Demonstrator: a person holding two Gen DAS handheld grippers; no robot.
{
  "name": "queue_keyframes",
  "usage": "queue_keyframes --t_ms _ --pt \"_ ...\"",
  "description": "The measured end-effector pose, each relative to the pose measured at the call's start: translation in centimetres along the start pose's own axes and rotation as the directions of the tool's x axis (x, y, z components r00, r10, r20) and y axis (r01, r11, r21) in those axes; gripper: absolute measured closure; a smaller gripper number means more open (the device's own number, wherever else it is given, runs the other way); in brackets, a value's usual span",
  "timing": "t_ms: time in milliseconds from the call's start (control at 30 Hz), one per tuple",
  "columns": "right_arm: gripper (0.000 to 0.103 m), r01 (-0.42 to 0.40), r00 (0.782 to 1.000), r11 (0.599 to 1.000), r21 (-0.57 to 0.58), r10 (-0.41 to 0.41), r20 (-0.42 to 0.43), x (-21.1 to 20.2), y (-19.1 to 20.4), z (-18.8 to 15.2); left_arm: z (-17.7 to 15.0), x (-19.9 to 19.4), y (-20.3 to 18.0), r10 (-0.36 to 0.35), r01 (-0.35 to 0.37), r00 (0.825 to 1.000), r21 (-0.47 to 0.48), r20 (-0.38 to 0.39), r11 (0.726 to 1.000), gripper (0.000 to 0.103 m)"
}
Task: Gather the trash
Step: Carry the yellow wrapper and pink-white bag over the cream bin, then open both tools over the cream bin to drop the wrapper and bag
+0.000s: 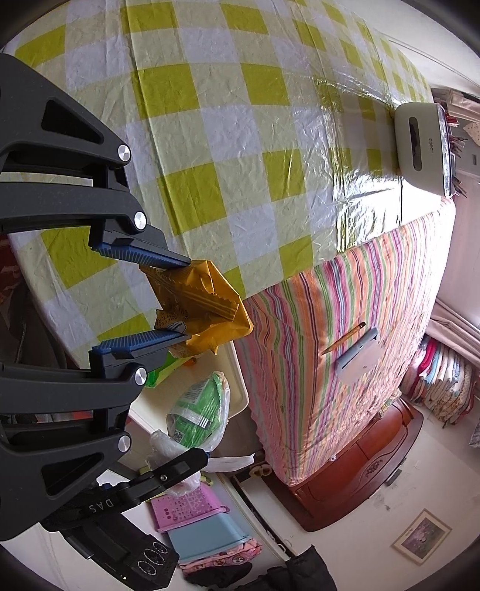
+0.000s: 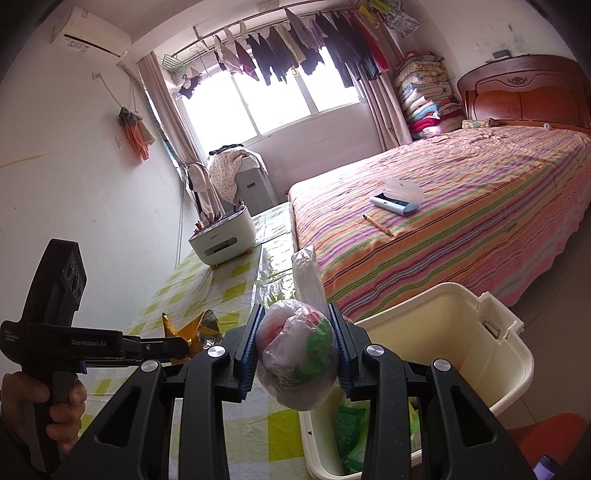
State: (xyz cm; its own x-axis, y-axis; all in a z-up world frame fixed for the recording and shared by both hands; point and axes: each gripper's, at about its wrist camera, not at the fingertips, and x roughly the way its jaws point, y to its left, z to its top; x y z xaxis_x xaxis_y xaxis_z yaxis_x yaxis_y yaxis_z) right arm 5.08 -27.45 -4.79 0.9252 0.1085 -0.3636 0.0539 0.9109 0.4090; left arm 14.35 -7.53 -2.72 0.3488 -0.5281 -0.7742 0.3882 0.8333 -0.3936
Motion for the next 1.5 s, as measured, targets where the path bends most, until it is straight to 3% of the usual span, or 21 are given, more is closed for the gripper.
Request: queue_keyframes --t_ms 467,833,967,1333,1500 --pt "0.069 0.131 0.991 0.991 0.008 -0.131 0.031 0.1 -2.2 0.5 -0.4 0.2 -1.6 -0.030 0.030 0.999 0.034 -0.011 0.999 0.071" --pt "0.067 0.156 0.987 0.985 0.070 -0.158 0.028 0.2 -3.4 0.7 -0.4 0.5 -1.6 -0.033 0.033 0.999 0.040 -0.020 0.999 0.071" --pt "0.048 0.165 0.984 0.983 0.084 -0.170 0.059 -0.4 -3.6 0.8 -0.4 0.7 -1.7 -0.030 0.031 0.999 0.042 -0.020 0.999 0.071" --pt "0.047 0.172 0.976 0.967 0.189 -0.193 0.102 -1.9 -5.6 1.2 0.8 2.7 -3.6 -0.040 0.041 0.999 0.037 -0.031 0.998 0.071" --pt "0.046 0.181 0.958 0.955 0.236 -0.226 0.179 -3.7 -6.2 1.2 0.9 4.9 -5.9 -0.045 0.049 0.997 0.066 -0.067 0.997 0.071"
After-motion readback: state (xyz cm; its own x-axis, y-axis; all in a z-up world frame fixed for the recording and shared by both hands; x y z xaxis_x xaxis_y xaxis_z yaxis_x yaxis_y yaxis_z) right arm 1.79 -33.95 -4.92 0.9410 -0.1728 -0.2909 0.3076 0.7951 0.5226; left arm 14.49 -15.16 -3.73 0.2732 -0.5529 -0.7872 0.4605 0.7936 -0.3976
